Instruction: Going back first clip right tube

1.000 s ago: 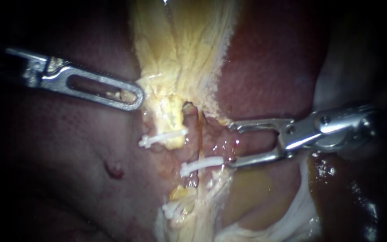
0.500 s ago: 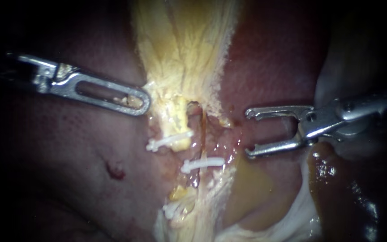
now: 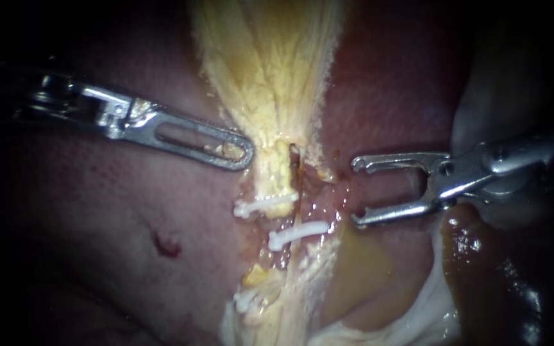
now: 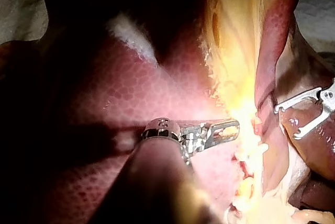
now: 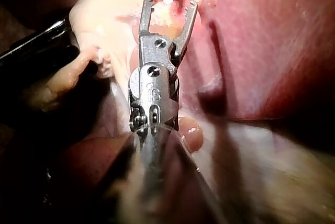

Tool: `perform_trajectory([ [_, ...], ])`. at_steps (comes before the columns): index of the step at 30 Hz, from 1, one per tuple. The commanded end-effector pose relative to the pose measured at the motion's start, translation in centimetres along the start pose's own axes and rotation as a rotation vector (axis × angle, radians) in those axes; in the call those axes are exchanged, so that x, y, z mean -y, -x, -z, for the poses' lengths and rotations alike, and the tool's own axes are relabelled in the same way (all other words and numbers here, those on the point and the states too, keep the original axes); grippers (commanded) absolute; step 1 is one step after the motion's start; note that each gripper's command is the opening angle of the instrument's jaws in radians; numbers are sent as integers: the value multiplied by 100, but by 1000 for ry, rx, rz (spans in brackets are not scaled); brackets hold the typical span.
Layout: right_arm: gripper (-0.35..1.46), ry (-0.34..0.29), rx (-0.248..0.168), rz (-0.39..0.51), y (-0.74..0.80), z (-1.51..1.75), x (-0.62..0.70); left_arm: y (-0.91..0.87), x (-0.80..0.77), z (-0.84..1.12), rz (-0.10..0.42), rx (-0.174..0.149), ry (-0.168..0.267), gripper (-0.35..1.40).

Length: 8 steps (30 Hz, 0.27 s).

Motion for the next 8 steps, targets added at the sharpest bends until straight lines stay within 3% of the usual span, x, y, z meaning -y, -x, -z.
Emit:
perform_trajectory([
  [1, 50, 0, -3, 0, 0, 0, 0, 0, -1, 0, 0, 0, -2, -35],
  [8, 50, 1, -9, -1, -1, -1, 0, 0, 1, 0, 1, 0, -1, -35],
])
